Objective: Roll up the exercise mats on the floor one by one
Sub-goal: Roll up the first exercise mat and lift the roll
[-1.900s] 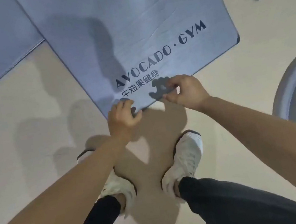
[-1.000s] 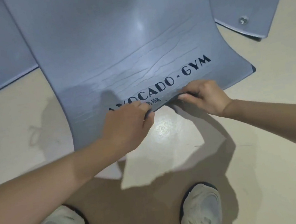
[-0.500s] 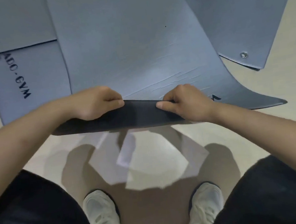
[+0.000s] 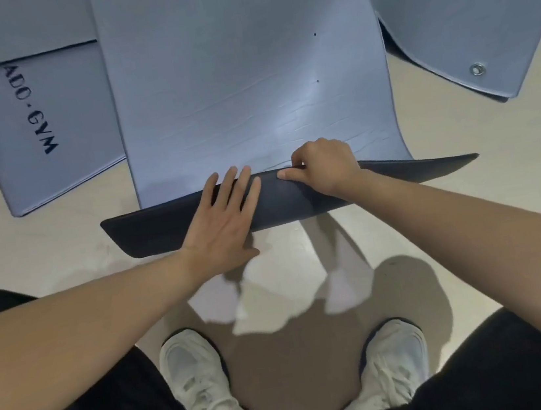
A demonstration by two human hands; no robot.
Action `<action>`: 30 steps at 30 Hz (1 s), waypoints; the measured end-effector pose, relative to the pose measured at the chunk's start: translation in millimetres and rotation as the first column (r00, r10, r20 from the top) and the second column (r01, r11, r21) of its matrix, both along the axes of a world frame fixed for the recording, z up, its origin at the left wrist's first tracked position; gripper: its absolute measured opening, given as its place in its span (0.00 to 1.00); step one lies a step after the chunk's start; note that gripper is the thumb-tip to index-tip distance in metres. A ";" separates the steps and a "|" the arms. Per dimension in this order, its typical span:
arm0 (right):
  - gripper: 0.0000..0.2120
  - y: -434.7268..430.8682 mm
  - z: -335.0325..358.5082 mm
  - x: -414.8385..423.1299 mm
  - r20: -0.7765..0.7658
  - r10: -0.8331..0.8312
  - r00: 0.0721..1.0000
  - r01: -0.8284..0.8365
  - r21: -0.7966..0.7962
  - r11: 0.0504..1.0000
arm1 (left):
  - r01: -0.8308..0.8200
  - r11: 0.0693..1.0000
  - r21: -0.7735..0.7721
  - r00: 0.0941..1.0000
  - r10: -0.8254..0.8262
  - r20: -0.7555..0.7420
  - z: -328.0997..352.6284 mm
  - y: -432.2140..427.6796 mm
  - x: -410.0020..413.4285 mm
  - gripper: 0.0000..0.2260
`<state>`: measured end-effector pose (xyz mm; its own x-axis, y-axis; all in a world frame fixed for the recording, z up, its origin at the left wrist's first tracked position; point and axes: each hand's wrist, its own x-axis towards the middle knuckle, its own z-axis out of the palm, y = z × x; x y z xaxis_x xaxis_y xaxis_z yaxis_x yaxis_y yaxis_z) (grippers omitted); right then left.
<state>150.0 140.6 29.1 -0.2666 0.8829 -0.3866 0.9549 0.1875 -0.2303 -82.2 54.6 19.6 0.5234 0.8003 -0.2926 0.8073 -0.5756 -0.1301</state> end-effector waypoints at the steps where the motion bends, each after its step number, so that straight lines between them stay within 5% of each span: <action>1: 0.28 -1.4 0.1 -1.0 0.085 0.026 0.996 -0.032 0.061 0.998 | -0.008 1.000 0.013 1.000 0.008 0.013 -5.4 -1.4 2.5 0.58; 4: 0.26 -10.2 1.5 1.0 0.220 0.061 0.974 -0.102 0.180 0.978 | 0.003 1.000 0.001 1.000 -0.003 0.006 -14.8 5.8 8.4 0.57; 8: 0.24 -38.4 12.3 23.7 0.125 0.145 0.982 -0.165 0.170 0.972 | 0.088 0.996 0.007 0.996 -0.088 0.019 -23.1 22.7 0.3 0.48; 13: 0.39 -71.4 9.1 55.1 0.238 0.327 0.915 -0.353 0.075 0.933 | 0.078 0.996 -0.044 0.992 -0.074 0.098 -38.5 39.6 -13.7 0.47; 16: 0.50 -57.1 -10.1 46.5 0.346 0.331 0.878 -0.352 -0.002 0.936 | -0.037 0.963 -0.268 0.961 0.108 0.255 -37.6 54.5 -17.7 0.38; 19: 0.55 -35.8 -32.9 32.4 0.389 0.327 0.862 -0.357 0.006 0.934 | -0.135 0.805 -0.578 0.933 0.299 0.199 -34.4 75.8 -24.6 0.24; 25: 0.46 3.9 -57.9 39.6 0.230 0.393 0.890 -0.427 0.117 0.897 | -0.132 0.644 -0.754 0.908 0.383 0.168 -34.8 109.7 -30.5 0.35; 27: 0.44 1.9 -63.1 41.9 0.202 0.374 0.905 -0.393 0.064 0.917 | -0.135 0.665 -0.734 0.885 0.414 0.213 -37.7 109.2 -31.0 0.38; 30: 0.41 -6.6 -65.6 43.1 0.166 0.310 0.936 -0.316 0.008 0.949 | -0.122 0.839 -0.530 0.909 0.310 0.280 -46.2 88.2 -25.1 0.35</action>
<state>193.1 134.1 -36.5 -0.4686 0.7780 -0.4185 0.8703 0.4879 -0.0673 -107.3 142.8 -26.6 0.4945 0.7027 -0.5116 0.8559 -0.2913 0.4272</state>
